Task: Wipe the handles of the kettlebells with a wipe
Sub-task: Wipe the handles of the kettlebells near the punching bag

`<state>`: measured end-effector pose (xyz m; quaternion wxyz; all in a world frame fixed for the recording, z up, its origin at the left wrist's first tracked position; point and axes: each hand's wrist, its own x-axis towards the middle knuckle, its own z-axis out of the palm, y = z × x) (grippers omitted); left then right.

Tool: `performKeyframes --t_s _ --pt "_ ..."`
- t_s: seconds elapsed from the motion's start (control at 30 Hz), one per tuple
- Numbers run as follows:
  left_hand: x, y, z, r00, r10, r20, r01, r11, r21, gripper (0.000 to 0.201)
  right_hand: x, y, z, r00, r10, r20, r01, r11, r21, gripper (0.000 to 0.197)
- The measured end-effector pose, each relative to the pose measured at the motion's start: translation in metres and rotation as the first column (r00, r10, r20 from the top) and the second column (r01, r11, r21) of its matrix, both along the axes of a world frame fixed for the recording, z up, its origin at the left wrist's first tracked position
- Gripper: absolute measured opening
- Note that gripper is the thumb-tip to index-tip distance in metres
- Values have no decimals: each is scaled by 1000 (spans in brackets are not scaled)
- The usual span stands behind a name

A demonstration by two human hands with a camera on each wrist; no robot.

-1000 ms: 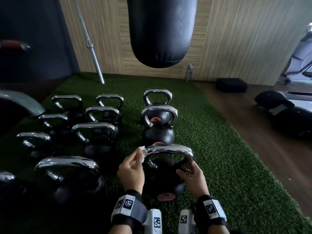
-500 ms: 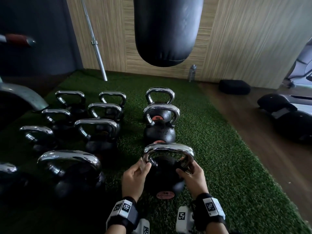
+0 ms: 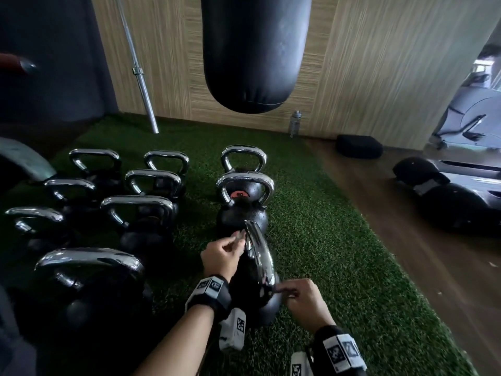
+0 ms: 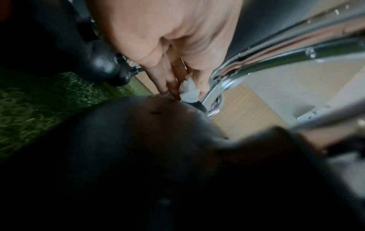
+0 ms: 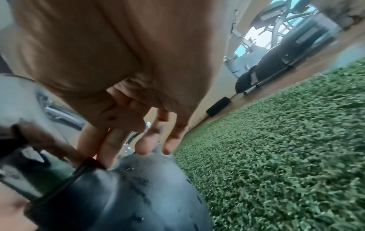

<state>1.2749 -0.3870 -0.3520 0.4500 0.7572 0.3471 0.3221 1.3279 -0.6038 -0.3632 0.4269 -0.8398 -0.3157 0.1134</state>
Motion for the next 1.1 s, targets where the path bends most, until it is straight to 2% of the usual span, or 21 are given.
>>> performKeyframes --t_s 0.07,0.13,0.23,0.3,0.37,0.5,0.57,0.63,0.77,0.87,0.97,1.1 --pt "10 6 8 994 -106 -22 105 994 -16 20 -8 11 1 999 26 -23 -27 1000 -13 66" --pt "11 18 14 976 -210 -64 206 977 -53 18 -10 22 -5 999 -7 -45 9 999 47 56" --pt "6 36 6 922 -376 -90 360 920 -156 36 -10 31 -14 990 -120 -73 131 976 175 26" --pt "1 38 -6 907 -404 -121 397 914 -82 38 -4 34 -30 981 -120 -149 141 980 141 64" --pt "-1 36 -13 921 -372 -114 374 927 0 34 2 39 -45 969 -98 -227 126 985 115 83" --pt "5 30 8 939 -343 2 343 938 58 26 12 43 -64 957 -98 -272 144 978 153 78" --pt "10 26 22 929 -345 132 347 938 12 23 14 44 -67 949 -95 -300 149 975 164 79" --pt "11 20 31 916 -352 192 361 933 -11 28 13 44 -66 943 -91 -320 154 972 176 80" --pt "11 24 41 889 -435 141 445 894 -54 24 13 44 -66 942 -91 -325 156 971 183 81" --pt "9 34 50 866 -468 177 492 860 -134 27 12 43 -64 945 -101 -312 163 970 179 77" --pt "7 40 56 849 -486 205 524 821 -224 30 11 44 -63 941 -98 -325 168 966 194 82" --pt "9 32 67 890 -426 165 455 854 -250 27 12 44 -63 931 -92 -354 177 960 216 80"
